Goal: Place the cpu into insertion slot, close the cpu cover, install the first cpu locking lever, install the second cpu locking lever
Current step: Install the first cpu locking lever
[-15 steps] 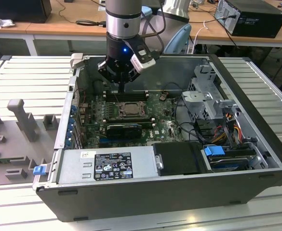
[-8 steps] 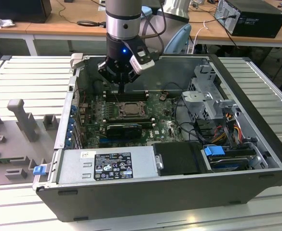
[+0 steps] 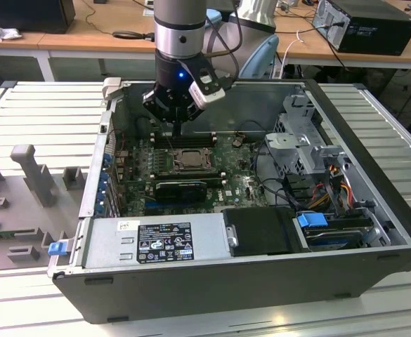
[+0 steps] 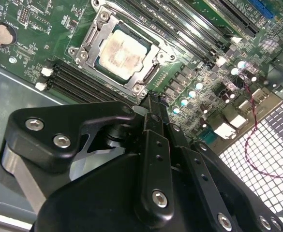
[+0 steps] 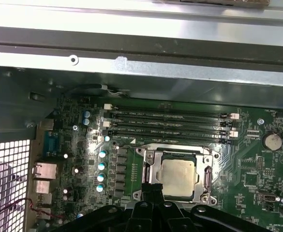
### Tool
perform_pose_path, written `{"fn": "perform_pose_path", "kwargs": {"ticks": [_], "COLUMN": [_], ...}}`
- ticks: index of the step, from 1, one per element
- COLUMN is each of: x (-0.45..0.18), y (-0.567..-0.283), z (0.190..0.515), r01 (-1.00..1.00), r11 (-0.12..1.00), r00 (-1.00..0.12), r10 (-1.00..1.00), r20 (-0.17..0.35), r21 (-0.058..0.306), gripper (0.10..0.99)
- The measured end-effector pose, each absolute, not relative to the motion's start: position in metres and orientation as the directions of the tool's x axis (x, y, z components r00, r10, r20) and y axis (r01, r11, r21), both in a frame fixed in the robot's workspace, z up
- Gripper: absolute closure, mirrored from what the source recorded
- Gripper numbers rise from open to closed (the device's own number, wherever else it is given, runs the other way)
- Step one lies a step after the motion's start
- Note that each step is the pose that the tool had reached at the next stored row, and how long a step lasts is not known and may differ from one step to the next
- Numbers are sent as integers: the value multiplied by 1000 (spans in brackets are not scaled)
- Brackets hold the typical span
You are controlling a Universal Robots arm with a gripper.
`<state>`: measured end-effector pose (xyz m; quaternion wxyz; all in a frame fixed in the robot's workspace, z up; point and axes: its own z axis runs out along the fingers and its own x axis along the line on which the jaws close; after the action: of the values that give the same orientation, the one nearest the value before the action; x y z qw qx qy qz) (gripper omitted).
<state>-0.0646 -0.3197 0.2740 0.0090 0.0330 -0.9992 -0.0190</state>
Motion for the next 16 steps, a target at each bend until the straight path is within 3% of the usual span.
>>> {"fn": "perform_pose_path", "kwargs": {"ticks": [16], "x": [-82], "y": [-320], "z": [266], "r01": [-59], "r11": [997], "r00": [-998], "r10": [-60], "r20": [17], "r21": [41], "gripper": [980]}}
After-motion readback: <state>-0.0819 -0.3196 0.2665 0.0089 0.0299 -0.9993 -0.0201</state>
